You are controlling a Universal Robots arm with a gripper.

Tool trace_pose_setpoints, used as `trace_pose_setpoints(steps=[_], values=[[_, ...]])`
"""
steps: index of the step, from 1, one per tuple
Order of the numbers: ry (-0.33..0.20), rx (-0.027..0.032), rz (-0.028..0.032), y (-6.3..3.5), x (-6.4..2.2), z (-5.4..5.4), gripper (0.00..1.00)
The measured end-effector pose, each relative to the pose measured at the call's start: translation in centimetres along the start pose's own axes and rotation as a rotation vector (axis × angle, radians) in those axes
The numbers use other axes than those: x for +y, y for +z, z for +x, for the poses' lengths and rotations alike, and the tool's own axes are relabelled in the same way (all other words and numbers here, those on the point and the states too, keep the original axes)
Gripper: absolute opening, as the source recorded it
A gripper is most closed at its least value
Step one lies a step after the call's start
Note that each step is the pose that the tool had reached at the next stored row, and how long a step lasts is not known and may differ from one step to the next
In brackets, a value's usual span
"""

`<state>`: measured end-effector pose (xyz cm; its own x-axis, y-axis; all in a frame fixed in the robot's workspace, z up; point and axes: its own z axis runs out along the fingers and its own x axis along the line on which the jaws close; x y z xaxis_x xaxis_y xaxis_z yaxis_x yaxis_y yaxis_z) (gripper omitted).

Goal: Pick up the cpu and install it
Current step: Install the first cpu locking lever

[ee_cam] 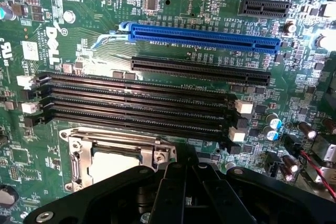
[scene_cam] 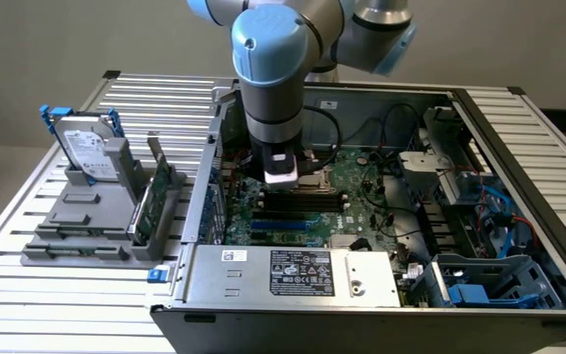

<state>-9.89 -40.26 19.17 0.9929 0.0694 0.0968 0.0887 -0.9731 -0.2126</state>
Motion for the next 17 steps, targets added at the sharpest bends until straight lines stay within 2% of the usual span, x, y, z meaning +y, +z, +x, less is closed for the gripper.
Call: trace_pose_setpoints(steps=[5, 7, 10, 17], values=[[0.024, 0.0039, -0.022, 0.0, 0.0, 0.0, 0.11], [0.031, 0.0053, -0.0277, 0.01, -0.01, 0.0, 0.11], [0.04, 0.0068, -0.0287, -0.29, -0.07, 0.1, 0.11], [0.056, 0.0062, -0.0306, -1.88, -0.43, 0.2, 0.11]])
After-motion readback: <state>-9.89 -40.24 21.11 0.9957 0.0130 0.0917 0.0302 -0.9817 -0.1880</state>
